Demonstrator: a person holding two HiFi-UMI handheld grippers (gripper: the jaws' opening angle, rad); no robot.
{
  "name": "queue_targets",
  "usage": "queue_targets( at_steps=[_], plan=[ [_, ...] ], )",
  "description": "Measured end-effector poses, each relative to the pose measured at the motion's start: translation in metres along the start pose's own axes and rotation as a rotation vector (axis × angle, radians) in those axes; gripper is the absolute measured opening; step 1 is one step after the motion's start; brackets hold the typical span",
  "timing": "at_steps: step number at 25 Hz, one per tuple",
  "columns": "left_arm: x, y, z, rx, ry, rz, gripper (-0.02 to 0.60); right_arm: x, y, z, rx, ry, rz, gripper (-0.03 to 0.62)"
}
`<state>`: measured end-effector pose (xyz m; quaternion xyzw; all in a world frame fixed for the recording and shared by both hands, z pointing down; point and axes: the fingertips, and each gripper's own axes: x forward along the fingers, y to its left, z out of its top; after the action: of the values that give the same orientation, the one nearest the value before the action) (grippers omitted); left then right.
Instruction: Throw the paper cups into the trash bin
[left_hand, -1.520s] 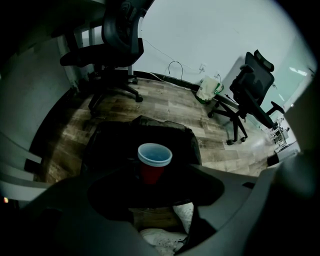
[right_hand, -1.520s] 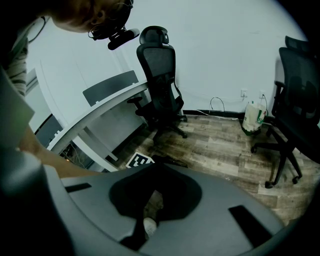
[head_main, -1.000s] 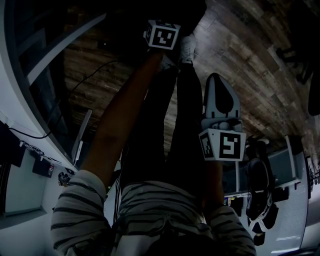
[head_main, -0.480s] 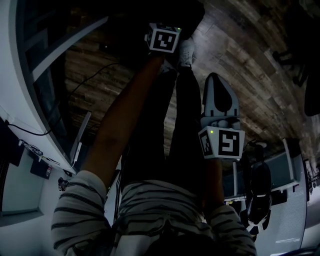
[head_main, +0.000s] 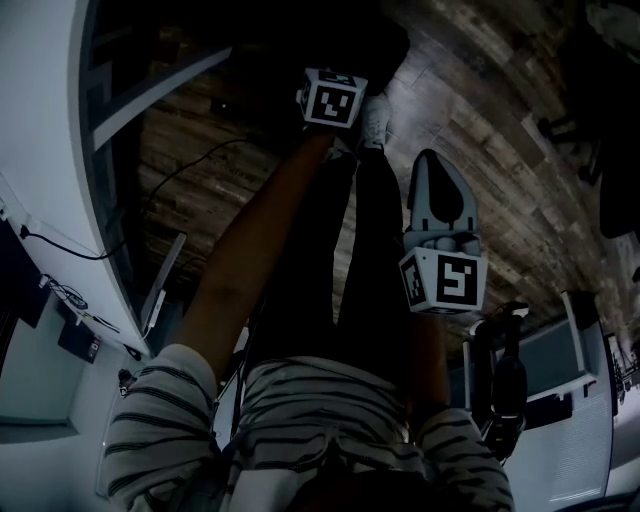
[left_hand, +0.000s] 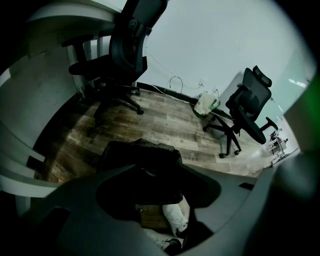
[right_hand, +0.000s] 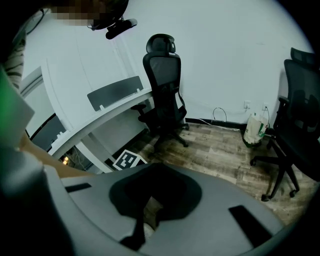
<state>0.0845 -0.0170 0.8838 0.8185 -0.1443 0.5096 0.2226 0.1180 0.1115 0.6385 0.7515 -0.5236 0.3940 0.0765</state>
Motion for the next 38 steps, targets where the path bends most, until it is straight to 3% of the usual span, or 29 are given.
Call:
queue_targets(
  at_steps=[26,38],
  plan=[
    [-0.134,-0.017,0.055,-0.101,-0.159,0.04,0.089,-0.037,0.042,0.09,-0.107,-0.105,0.041,0.009],
    [-0.205,-0.026,0.087,-0.092,-0.268,0.064,0.034,-0.06,0.062,0.125,-0.163,-0.145,0.068,0.009]
  ],
)
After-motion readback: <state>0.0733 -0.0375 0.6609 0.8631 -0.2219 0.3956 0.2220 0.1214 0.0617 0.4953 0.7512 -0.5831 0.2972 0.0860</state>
